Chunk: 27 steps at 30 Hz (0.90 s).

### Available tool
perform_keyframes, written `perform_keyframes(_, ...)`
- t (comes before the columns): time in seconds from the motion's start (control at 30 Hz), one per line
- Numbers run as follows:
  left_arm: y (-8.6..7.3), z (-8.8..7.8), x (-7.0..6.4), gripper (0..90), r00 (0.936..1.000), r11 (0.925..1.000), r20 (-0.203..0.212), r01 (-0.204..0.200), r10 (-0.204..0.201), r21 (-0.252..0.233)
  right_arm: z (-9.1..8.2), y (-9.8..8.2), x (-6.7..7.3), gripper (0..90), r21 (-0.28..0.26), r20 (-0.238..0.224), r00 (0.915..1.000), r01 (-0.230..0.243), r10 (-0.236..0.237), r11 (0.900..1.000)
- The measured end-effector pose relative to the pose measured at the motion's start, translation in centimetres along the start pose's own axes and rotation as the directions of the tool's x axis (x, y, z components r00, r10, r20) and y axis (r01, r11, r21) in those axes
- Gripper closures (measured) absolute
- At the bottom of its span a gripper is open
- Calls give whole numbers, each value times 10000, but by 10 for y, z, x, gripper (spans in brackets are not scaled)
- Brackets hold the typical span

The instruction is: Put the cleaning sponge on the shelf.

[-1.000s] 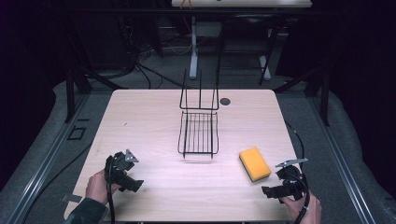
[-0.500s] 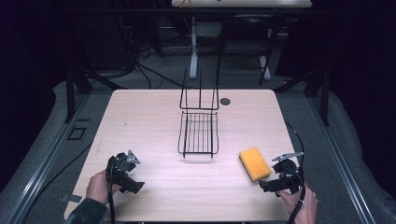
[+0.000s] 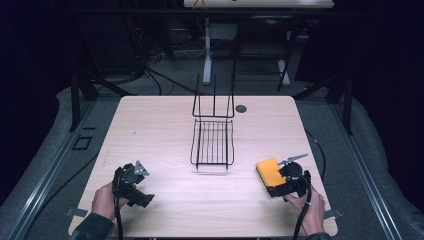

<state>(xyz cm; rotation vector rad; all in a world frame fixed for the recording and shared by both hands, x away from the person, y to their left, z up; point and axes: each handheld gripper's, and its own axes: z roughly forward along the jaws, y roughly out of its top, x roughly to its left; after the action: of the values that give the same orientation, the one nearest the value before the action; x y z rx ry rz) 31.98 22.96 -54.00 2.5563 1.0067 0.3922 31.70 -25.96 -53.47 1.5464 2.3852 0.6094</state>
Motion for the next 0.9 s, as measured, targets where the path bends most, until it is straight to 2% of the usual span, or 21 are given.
perform_keyframes(0.17,0,1,-1,0,10000,10000,60,-22,22,18,9,3,0,33,414,-18,9999,134,-134,9991)
perform_keyframes(0.27,1,1,-2,1,9999,9999,90,-106,106,32,10,4,1,56,399,65,9997,212,-215,9990)
perform_keyframes(0.4,-1,0,-1,1,9999,9999,74,-100,99,81,16,6,5,147,618,110,9992,389,-396,9973)
perform_keyframes(0.5,-3,0,0,1,10000,9999,88,-31,30,119,19,7,5,170,873,164,9987,468,-484,9951)
perform_keyframes(0.8,-4,0,-2,3,10000,9998,43,-72,71,194,20,11,9,223,920,250,9977,612,-637,9939)
perform_keyframes(0.9,-4,0,-1,4,10000,9997,-20,-61,62,256,13,13,12,232,722,171,9967,775,-789,9944)
